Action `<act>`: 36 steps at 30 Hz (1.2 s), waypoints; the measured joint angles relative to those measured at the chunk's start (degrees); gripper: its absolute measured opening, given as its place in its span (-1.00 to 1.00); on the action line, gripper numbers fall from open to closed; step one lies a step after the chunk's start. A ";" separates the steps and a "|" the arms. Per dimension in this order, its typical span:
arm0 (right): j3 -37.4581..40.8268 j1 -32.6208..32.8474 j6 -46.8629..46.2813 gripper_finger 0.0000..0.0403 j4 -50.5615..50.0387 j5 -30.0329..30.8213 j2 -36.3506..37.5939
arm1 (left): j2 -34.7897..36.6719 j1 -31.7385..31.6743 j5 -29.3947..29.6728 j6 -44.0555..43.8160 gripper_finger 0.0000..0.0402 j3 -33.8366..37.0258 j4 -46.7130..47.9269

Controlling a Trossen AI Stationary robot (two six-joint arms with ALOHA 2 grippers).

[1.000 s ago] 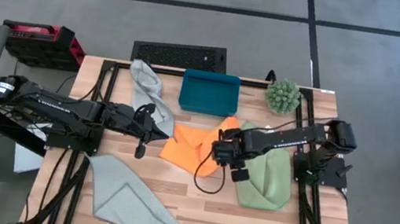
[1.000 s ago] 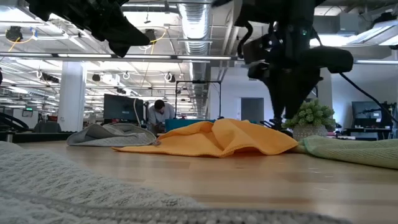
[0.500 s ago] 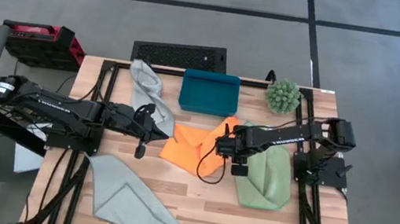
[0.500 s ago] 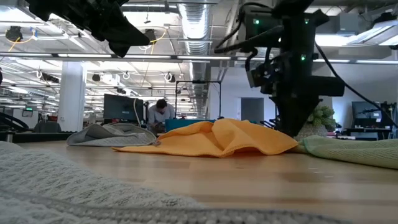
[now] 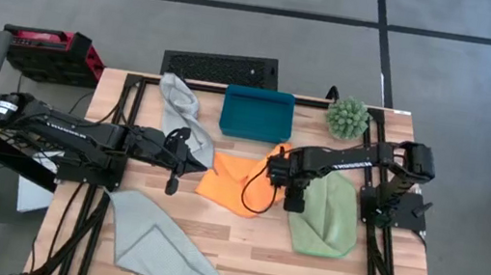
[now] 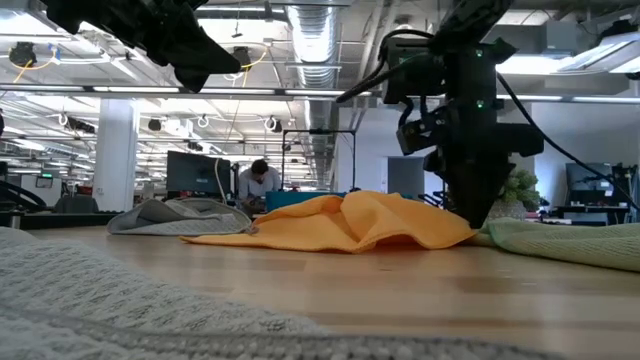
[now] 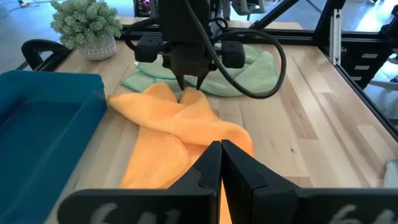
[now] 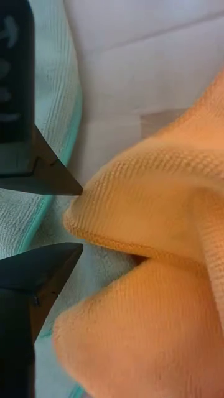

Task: Fold microfiber towels
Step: Fold the orange microfiber cloth

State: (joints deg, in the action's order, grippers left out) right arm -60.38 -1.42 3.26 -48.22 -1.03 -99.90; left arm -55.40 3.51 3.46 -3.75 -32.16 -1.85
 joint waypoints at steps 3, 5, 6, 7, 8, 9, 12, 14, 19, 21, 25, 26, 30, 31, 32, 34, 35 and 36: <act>0.00 -0.32 0.13 -0.23 0.11 -0.57 0.00 | 0.00 0.00 0.01 -0.12 -1.00 0.00 0.16; -0.04 -0.63 -0.16 -0.23 0.20 -0.81 -0.50 | 0.00 0.00 0.02 -0.15 -1.00 0.00 1.07; -0.02 -0.67 -0.14 -0.23 0.19 -1.14 -0.74 | 0.00 0.00 0.02 -0.16 -1.00 0.00 1.63; 0.02 -0.77 -0.09 -0.23 -0.05 -1.85 -0.77 | -0.02 0.00 0.02 -0.34 -1.00 0.00 2.04; 0.02 -0.88 0.16 -0.23 0.12 -2.60 -0.71 | -0.02 0.00 0.02 -0.61 -1.00 0.00 2.28; -0.02 -1.00 0.39 -0.23 0.47 -3.64 -0.70 | -0.02 0.00 0.03 -0.93 -1.00 0.00 2.51; -0.02 -0.88 1.70 -0.24 0.77 -4.90 -0.70 | -0.02 0.00 0.04 -1.57 -1.00 0.00 2.65; -0.02 -0.87 1.74 -0.29 1.03 -4.90 -0.70 | -0.02 0.00 0.04 -1.69 -1.00 0.00 2.66; -0.02 -0.83 4.33 -0.62 1.24 -4.92 -0.70 | -0.02 0.00 0.07 -4.13 -1.00 0.00 2.70; -0.02 -0.71 5.85 -0.80 1.44 -4.92 -0.70 | -0.02 0.00 0.29 -3.54 -1.00 0.00 2.02; -0.02 -0.29 7.33 -0.94 2.12 -4.84 -0.70 | -0.02 0.00 0.42 -1.88 -1.00 0.00 2.26; -0.02 -0.10 7.49 -0.93 2.35 -4.78 -0.70 | -0.02 0.00 0.42 -1.95 -1.00 0.00 2.64; -1.00 0.32 7.89 -0.97 1.99 -4.51 -0.31 | -0.02 0.00 0.42 -2.25 -1.00 0.00 6.35; -1.29 0.32 7.90 -0.97 1.95 -3.98 0.13 | -0.02 0.00 0.42 -2.92 -1.00 0.00 7.82; -1.63 0.32 7.88 -0.97 1.93 -3.28 0.60 | -0.07 0.00 0.43 -3.67 -1.00 0.01 8.95; -1.98 0.27 7.73 -0.95 2.15 -2.12 1.49 | -0.15 0.00 1.02 -5.36 -1.00 0.50 9.04; -2.07 0.27 7.74 -0.95 2.00 -1.66 1.97 | -0.15 0.00 1.49 -6.14 -1.00 0.59 9.11; -2.23 0.20 7.74 -0.95 2.17 -1.64 2.35 | -0.15 0.00 1.57 -6.83 -1.00 0.59 9.07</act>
State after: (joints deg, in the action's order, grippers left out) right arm -62.61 -1.22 11.00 -46.05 -2.67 -97.54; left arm -55.55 3.51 5.04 -10.58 -31.57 7.23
